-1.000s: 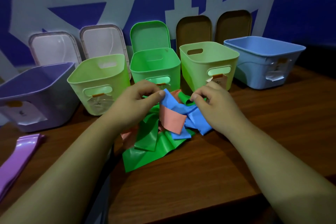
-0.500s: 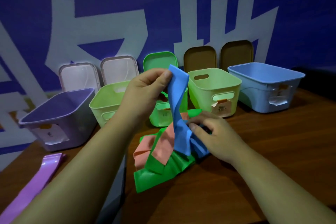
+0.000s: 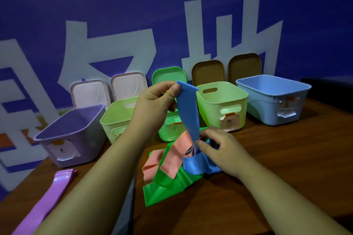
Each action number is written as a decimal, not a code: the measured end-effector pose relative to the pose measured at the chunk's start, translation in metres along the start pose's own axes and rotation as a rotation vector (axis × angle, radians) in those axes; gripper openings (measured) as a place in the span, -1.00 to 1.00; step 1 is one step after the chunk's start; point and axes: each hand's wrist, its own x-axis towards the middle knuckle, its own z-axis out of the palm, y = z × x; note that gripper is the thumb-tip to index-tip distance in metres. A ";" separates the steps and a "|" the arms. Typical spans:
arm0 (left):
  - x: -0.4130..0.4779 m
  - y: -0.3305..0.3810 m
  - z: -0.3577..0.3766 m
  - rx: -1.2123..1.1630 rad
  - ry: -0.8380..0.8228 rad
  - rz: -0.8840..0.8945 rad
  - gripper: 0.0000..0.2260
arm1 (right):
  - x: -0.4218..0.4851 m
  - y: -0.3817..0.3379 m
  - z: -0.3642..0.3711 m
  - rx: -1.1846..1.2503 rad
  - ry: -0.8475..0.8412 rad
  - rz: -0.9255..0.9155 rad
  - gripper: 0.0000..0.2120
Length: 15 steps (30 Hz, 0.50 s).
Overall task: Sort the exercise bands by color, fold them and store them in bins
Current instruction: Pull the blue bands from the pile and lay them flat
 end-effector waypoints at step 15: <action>0.001 0.034 -0.013 0.200 -0.106 0.049 -0.70 | 0.020 -0.019 0.011 0.174 0.030 0.041 -0.91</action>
